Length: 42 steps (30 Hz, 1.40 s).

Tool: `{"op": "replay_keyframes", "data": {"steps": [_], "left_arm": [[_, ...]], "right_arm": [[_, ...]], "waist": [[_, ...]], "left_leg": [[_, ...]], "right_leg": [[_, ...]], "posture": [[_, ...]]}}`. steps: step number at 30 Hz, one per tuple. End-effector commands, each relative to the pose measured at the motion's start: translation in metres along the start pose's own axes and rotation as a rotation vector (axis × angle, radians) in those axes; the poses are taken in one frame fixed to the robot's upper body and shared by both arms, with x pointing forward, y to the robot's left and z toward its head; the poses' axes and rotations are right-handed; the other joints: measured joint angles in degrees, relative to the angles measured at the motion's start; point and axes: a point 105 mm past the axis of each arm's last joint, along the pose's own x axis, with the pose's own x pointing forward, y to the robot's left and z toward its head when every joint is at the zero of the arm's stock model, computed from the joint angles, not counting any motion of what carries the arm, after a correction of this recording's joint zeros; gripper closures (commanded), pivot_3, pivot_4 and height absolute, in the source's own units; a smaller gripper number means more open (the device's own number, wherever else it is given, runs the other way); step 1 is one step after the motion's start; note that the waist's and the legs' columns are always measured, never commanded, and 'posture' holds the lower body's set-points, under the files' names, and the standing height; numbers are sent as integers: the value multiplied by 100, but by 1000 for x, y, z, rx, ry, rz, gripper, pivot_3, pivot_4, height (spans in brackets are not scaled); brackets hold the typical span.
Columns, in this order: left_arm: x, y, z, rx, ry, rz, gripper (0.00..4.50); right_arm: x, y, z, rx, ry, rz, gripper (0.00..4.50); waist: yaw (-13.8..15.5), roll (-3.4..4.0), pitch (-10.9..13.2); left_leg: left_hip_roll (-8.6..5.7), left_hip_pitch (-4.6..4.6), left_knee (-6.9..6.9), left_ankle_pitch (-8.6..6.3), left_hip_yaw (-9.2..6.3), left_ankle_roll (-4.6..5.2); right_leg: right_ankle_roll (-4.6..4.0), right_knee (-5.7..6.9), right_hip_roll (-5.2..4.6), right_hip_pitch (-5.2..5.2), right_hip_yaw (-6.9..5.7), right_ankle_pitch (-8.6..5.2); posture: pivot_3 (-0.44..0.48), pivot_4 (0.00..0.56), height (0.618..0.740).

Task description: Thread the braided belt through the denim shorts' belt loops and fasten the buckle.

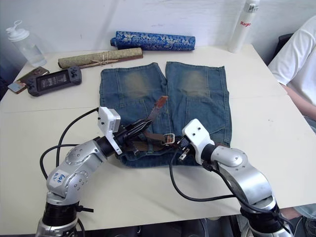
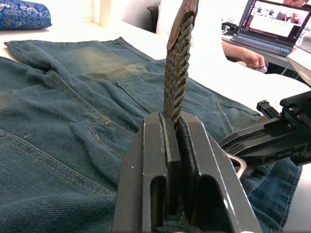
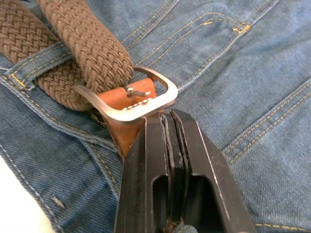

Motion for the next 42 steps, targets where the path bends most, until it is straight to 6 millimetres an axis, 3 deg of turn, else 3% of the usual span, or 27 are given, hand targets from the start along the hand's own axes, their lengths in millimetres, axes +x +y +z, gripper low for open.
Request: {"op": "replay_keyframes", "data": {"steps": [1, 8, 12, 17, 23, 33, 42], "left_arm": [[1, -6, 15, 54, -40, -24, 4500], [10, -16, 11, 74, -12, -81, 4500], [16, -25, 8, 96, 6, -134, 4500], [19, -27, 7, 102, 14, -152, 4500], [21, -21, 11, 104, 6, -134, 4500], [17, -11, 16, 117, -1, -94, 4500], [17, -11, 16, 120, -4, -89, 4500]], "right_arm": [[-2, -1, 8, -59, -11, -12, 4410], [-17, -28, 4, -122, 46, -109, 4410], [-37, -42, 6, -175, 74, -153, 4410], [-34, -13, 36, -107, -116, -35, 4410], [-19, 13, 28, -21, -110, 37, 4410], [-10, 12, -10, 19, 28, -4, 4410], [-2, 8, -16, 45, 50, -45, 4410]], "waist": [[1, 0, 0], [25, 0, 0], [34, 0, 0], [21, -2, 1], [23, -2, 1], [54, -2, 1], [73, -2, 1]], "left_leg": [[0, 0, 0, 0, 0, 0], [0, -2, 1, 0, 1, 0], [0, -3, 0, -1, 1, 2], [2, 1, -3, -1, -2, 2], [1, -1, -4, -1, -2, 2], [1, 1, -4, -1, -2, 2], [1, 1, -4, -1, -3, 2]], "right_leg": [[0, 0, 0, 0, 0, 0], [0, -2, -1, 1, -1, 0], [0, -5, 0, 0, -1, 0], [0, -4, 4, 1, -2, 0], [1, -10, 3, 3, -1, 1], [1, -8, 4, 3, -1, 1], [1, -8, 4, 4, -1, 1]], "posture": [[0, 150, 645], [0, 150, 645], [0, 150, 645], [0, 150, 645], [0, 150, 645], [0, 150, 645], [0, 150, 645]]}}
